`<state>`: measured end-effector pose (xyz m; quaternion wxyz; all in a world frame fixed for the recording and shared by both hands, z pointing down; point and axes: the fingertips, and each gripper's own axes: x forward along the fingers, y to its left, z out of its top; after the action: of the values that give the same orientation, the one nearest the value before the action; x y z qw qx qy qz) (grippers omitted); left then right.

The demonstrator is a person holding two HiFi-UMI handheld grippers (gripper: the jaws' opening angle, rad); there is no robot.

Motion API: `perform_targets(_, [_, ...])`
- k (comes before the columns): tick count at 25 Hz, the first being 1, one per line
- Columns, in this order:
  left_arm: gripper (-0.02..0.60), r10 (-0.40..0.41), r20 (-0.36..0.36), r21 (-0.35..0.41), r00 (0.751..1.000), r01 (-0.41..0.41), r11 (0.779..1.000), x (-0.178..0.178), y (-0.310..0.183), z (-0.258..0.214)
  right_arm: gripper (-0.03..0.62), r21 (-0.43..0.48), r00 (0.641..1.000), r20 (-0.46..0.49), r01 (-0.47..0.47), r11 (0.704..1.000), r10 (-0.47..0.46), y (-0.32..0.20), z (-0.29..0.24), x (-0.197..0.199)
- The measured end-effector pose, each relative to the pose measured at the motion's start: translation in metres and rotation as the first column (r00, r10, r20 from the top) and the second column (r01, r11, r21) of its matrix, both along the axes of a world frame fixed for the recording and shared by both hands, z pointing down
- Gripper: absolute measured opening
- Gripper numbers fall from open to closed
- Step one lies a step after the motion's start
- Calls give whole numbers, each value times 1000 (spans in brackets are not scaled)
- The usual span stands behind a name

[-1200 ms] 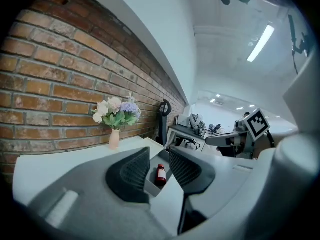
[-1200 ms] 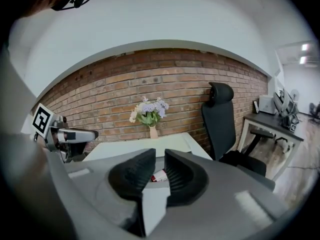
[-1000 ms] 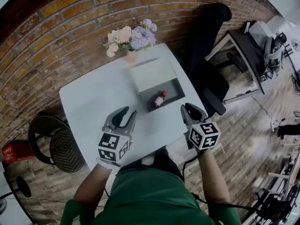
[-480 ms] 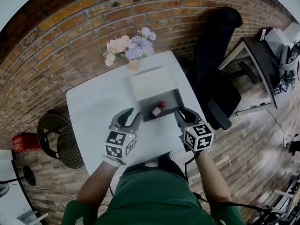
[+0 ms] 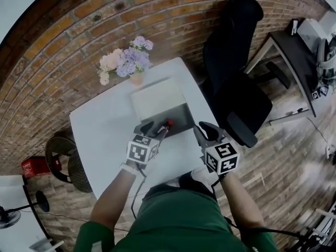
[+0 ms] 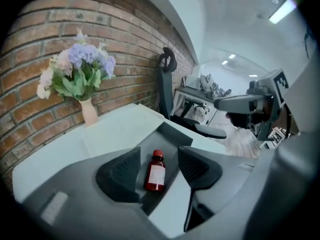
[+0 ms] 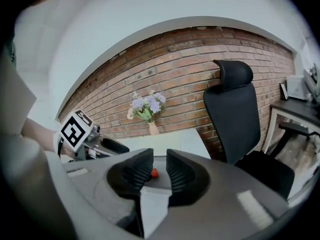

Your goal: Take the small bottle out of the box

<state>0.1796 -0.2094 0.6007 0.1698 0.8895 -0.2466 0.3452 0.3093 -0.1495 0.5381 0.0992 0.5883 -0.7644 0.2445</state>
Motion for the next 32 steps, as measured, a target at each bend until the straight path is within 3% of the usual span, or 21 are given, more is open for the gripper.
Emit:
perform_targets(7, [255, 76, 203, -107, 976, -55, 993, 25, -8, 64, 87, 5, 999, 13, -31, 1000, 31, 16, 4, 42])
perform_targets(11, [255, 123, 328, -144, 937, -79, 986, 26, -9, 89, 87, -5, 999, 23, -27, 1000, 27, 19, 11, 51])
perform_targets(17, [251, 165, 463, -256, 871, -47, 966, 18, 2, 114, 86, -15, 999, 45, -13, 1000, 14, 21, 15, 54])
perform_targets(23, [221, 169, 492, -264, 854, -39, 964, 15, -3, 119, 86, -19, 999, 50, -2, 1000, 3, 20, 17, 55])
perform_targets(28, [213, 177, 452, -247, 874, -68, 967, 22, -2, 118, 86, -29, 998, 61, 17, 999, -15, 20, 19, 49])
perform_targets(32, [210, 127, 424, -212, 897, -38, 976, 16, -2, 110, 84, -28, 997, 65, 33, 999, -31, 19, 19, 44])
